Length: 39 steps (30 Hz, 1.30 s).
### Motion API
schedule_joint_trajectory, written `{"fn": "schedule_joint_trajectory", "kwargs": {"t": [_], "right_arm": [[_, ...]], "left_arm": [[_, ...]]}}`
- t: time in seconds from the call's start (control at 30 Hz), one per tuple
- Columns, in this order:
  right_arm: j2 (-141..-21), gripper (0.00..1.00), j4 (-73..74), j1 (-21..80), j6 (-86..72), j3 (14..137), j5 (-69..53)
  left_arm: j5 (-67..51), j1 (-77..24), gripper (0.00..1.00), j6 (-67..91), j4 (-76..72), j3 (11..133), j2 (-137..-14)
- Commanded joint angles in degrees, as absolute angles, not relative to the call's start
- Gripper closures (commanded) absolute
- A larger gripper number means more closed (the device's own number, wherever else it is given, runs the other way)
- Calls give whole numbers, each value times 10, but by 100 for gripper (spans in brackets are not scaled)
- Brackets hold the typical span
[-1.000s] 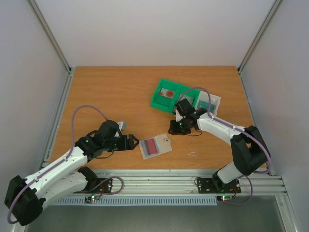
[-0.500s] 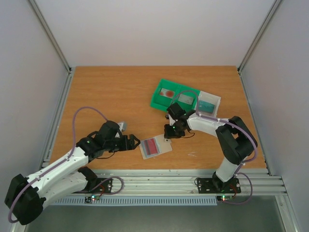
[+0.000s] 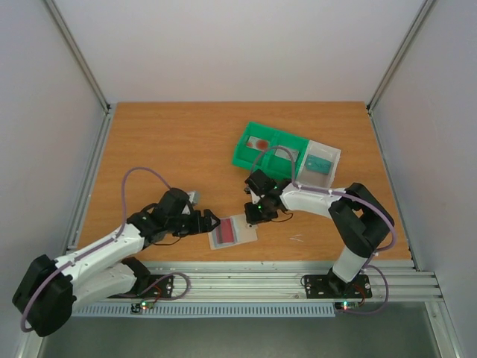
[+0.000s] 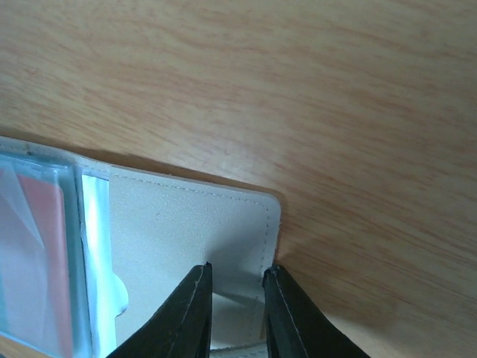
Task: Take the credit cards out of the card holder
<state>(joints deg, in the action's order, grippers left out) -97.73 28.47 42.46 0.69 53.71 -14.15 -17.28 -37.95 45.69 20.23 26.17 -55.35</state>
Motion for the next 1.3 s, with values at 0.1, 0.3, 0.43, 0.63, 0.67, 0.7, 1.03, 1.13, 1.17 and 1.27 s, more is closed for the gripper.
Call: {"fn": "schedule_joint_trajectory", "kwargs": {"t": [0.1,0.3,0.43,0.63,0.67,0.7,1.03,1.13,1.17,1.27], "right_arm": [[-951,79,283,459,-39,509,-115],[-918,80,292,463,-71,514,-120],[-897,76,284,477,-94,524,-131],[-907,76,254,513,-140,541,-133],[-912,76,244,517,-147,542,-138],[-916,77,234,521,-156,543,-143],[-973,78,165,535,-185,543,-184],[-986,79,161,535,-190,540,-186],[-990,79,160,535,-193,538,-184],[-997,81,159,535,-195,529,-179]], "left_arm": [[-196,-380,11,464,119,255,-609],[-224,-381,11,498,37,225,-633],[-223,-379,11,525,-15,202,-630],[-220,-379,9,541,-19,182,-624],[-220,-379,9,543,-23,177,-621],[-219,-379,9,546,-26,172,-616],[-215,-379,9,538,19,169,-579],[-222,-379,9,537,14,171,-581],[-225,-378,9,536,13,172,-582],[-233,-379,8,534,7,174,-582]]}}
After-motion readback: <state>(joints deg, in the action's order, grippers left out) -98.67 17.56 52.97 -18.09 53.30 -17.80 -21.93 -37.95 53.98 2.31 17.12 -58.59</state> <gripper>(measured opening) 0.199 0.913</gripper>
